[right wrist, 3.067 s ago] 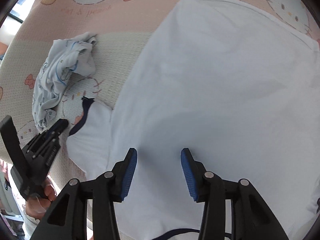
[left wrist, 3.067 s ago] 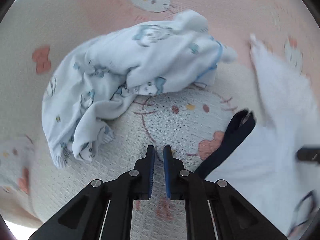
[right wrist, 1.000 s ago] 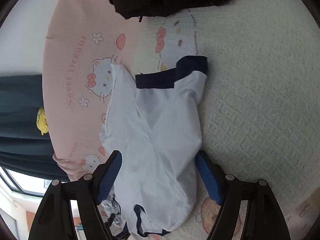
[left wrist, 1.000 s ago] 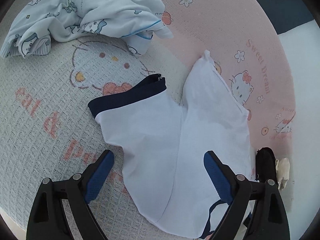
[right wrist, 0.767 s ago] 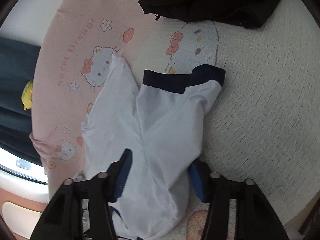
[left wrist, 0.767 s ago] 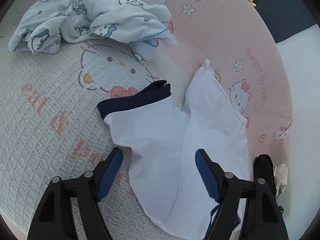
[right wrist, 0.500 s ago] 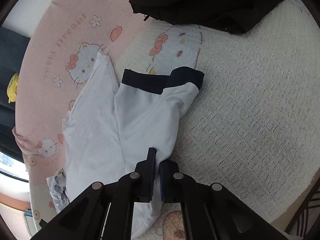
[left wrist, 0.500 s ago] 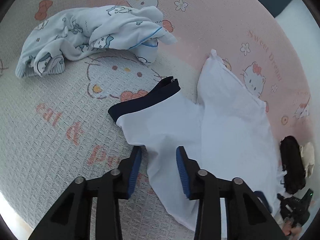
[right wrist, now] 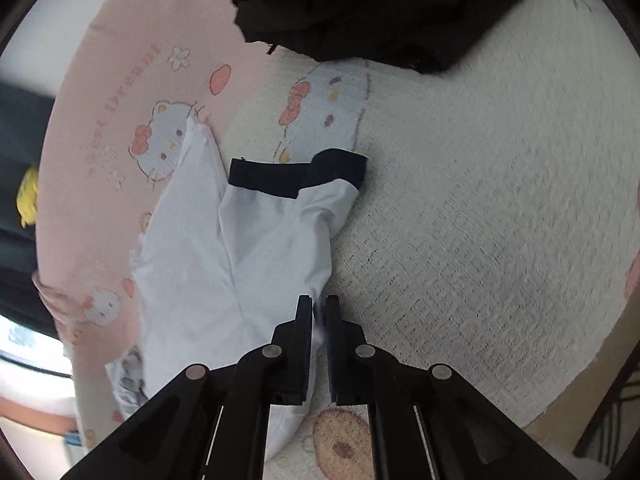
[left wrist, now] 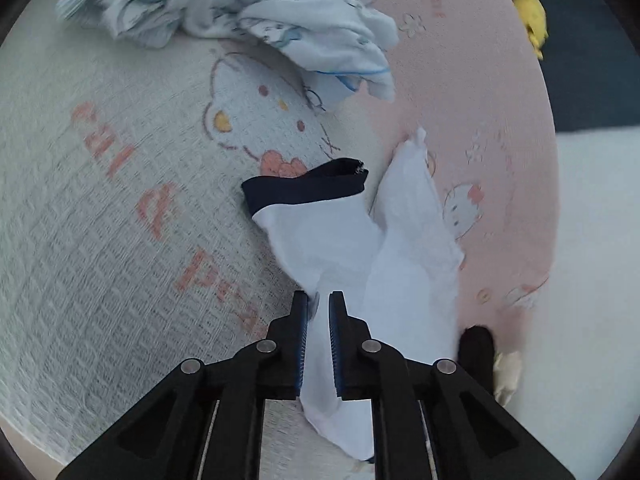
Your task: Fold clothes
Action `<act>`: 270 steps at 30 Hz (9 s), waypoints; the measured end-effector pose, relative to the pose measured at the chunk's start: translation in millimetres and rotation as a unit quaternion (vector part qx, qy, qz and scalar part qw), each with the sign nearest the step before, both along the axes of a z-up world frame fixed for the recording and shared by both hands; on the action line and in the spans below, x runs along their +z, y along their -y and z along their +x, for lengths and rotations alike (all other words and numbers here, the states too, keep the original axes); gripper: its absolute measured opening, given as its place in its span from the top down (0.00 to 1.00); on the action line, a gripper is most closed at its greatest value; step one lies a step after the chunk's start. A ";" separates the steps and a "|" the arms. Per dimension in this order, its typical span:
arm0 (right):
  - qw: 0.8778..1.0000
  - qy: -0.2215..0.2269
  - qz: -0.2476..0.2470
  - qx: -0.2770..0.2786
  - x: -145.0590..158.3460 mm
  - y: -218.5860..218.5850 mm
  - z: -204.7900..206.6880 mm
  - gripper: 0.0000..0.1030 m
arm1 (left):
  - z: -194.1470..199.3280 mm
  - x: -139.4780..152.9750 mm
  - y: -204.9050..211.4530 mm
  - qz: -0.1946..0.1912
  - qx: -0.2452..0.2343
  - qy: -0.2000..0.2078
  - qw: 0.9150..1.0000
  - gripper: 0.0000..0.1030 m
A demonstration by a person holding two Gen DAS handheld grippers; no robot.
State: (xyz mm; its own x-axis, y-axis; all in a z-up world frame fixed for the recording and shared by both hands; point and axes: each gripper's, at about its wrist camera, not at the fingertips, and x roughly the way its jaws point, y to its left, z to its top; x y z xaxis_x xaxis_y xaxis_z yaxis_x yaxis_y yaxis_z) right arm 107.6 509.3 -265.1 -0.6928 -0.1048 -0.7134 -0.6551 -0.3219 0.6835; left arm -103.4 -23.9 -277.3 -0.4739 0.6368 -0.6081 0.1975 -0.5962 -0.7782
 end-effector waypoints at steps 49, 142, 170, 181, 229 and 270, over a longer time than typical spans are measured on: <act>0.998 -0.014 -0.059 -0.014 -0.8 15.1 11.1 0.70 | 38.6 32.6 -83.0 -0.175 -0.184 0.025 0.967 0.65; 0.958 -0.117 -0.263 0.001 -58.0 -58.5 -6.5 0.95 | 133.0 28.1 -517.6 -0.446 -0.519 -0.235 0.690 0.54; 0.974 -0.094 -0.206 -0.006 -65.9 -98.2 -17.1 0.97 | 144.9 24.5 -483.7 -0.503 -0.507 -0.353 0.604 0.55; 0.972 -0.162 -0.169 -0.010 -41.8 -113.9 16.7 0.97 | 162.9 12.7 -503.2 -0.511 -0.515 -0.389 0.568 0.55; 0.996 -0.073 -0.019 0.054 13.3 -121.3 -11.3 0.97 | 119.6 35.9 -483.4 -0.369 -0.545 -0.186 0.729 0.79; 0.991 -0.087 -0.021 0.104 48.0 -54.7 -40.0 0.92 | 96.6 79.1 -435.4 -0.315 -0.495 -0.109 0.802 0.83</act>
